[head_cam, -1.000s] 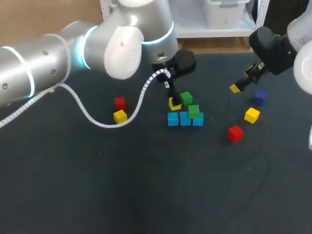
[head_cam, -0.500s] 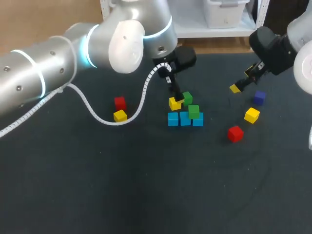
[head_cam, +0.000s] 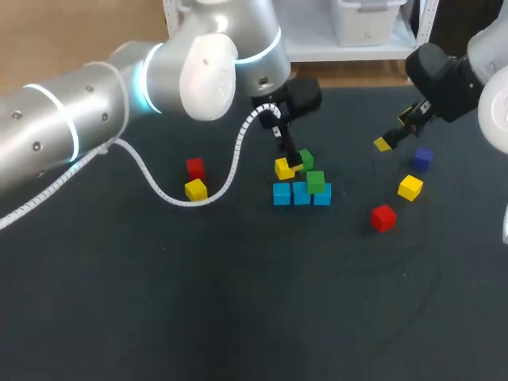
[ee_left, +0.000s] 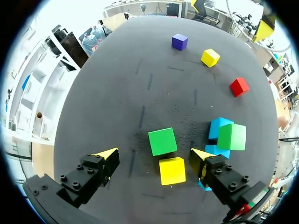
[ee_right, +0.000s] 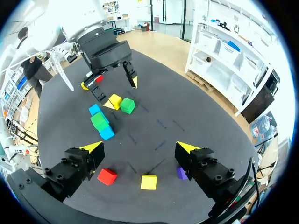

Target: Place the blue cubes, place green cubes on the blue cubes, place the yellow cubes on the green cubes, then place the red cubes on the yellow cubes, and place purple cube on the red cubes.

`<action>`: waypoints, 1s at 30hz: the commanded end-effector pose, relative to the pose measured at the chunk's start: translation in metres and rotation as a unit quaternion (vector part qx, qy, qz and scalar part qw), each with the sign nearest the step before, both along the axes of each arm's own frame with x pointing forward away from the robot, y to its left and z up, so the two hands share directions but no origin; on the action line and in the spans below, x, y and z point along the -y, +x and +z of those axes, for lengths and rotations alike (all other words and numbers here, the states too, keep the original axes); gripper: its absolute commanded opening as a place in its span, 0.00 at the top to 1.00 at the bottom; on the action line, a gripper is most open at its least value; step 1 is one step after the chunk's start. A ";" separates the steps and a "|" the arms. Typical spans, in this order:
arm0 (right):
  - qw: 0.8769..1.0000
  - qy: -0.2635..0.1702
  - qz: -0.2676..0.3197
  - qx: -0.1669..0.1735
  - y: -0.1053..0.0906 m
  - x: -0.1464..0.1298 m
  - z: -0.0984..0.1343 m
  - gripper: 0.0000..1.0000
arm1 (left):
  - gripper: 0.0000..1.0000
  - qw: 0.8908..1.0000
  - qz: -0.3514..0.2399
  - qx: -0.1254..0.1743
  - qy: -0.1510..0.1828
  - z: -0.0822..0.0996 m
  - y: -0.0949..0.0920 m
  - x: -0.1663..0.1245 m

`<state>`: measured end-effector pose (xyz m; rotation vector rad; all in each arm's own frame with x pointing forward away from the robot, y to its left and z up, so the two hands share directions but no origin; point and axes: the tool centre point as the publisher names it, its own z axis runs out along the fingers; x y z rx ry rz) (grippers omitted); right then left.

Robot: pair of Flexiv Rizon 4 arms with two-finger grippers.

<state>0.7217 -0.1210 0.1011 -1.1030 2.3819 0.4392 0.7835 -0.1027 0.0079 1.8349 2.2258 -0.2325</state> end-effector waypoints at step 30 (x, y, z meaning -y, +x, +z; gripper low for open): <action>1.000 0.000 0.000 0.000 0.000 0.000 0.000 0.00 | 1.00 1.000 0.013 -0.024 -0.010 -0.011 0.003 -0.007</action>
